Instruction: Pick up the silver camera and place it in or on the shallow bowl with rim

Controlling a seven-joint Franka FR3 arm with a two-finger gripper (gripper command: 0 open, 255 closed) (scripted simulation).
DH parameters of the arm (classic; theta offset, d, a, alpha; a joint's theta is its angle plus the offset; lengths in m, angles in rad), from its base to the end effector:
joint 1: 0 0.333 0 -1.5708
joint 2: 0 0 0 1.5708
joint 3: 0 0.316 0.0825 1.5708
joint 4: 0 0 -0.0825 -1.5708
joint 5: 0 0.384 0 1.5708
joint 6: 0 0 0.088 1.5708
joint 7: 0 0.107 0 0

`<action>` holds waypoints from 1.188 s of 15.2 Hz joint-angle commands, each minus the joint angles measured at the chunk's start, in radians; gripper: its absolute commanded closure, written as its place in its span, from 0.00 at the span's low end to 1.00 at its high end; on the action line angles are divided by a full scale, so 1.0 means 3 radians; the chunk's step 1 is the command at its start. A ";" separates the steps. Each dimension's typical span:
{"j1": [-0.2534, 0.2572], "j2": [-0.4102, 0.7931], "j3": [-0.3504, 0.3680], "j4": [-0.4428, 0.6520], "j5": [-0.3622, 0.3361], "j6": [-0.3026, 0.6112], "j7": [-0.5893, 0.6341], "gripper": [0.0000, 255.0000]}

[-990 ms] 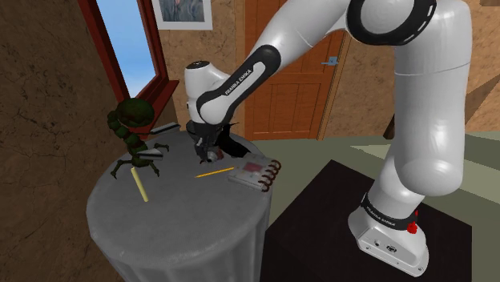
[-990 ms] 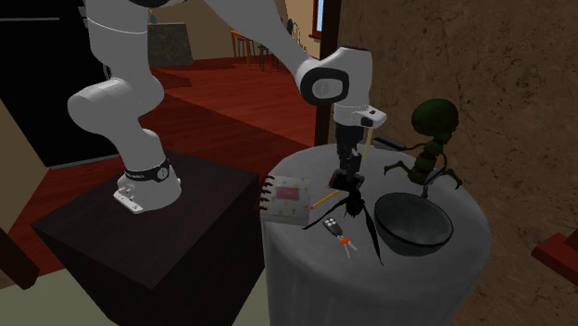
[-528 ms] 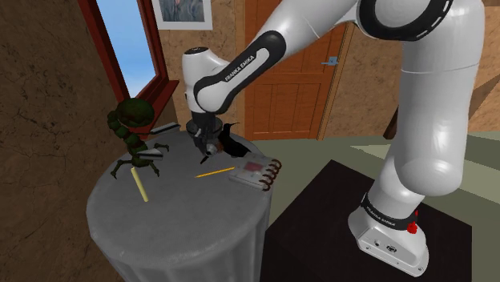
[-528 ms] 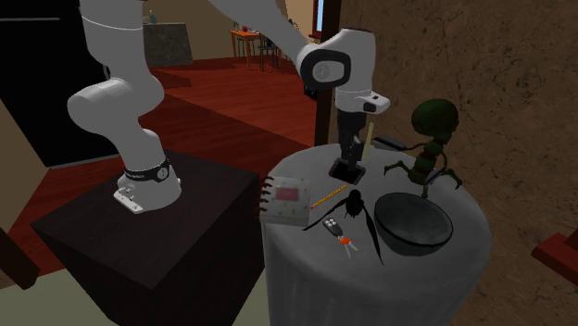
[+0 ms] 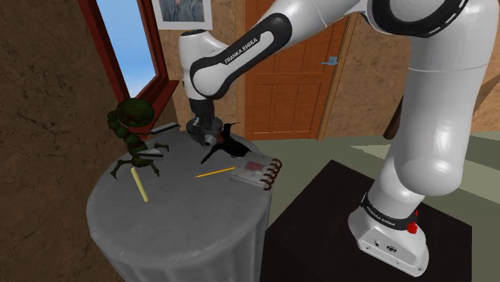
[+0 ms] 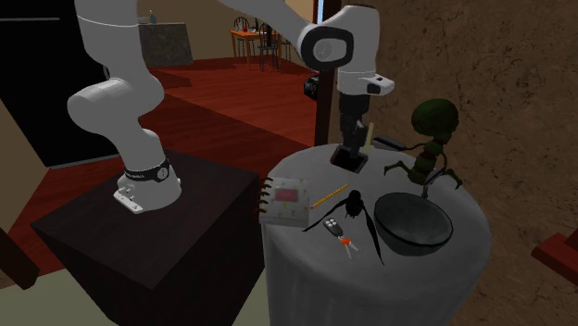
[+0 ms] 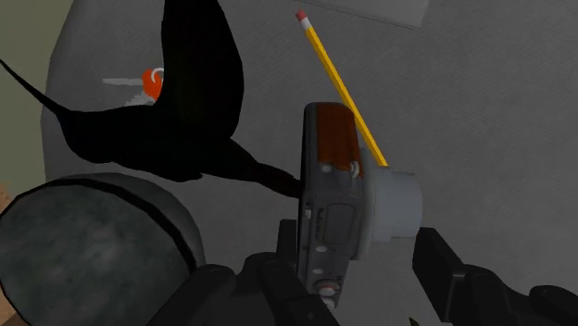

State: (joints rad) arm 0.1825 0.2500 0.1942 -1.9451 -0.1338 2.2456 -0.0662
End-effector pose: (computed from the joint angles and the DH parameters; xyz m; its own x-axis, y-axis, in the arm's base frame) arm 0.5716 0.2167 0.3616 0.8677 0.4945 0.0502 0.4913 -0.8686 0.0646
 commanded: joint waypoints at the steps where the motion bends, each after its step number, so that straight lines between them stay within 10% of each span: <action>1: -0.0005 -0.0045 0.0004 0.0029 0.0017 -0.0073 -0.0017 1.00; 7: -0.0011 -0.0150 0.0015 0.0143 0.0057 -0.0288 -0.0052 1.00; 18: -0.0309 0.0804 -0.0192 0.1652 0.0040 -0.0813 -0.0650 1.00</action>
State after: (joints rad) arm 0.0933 0.4597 0.1397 -1.5012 -0.1209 2.0210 -0.2496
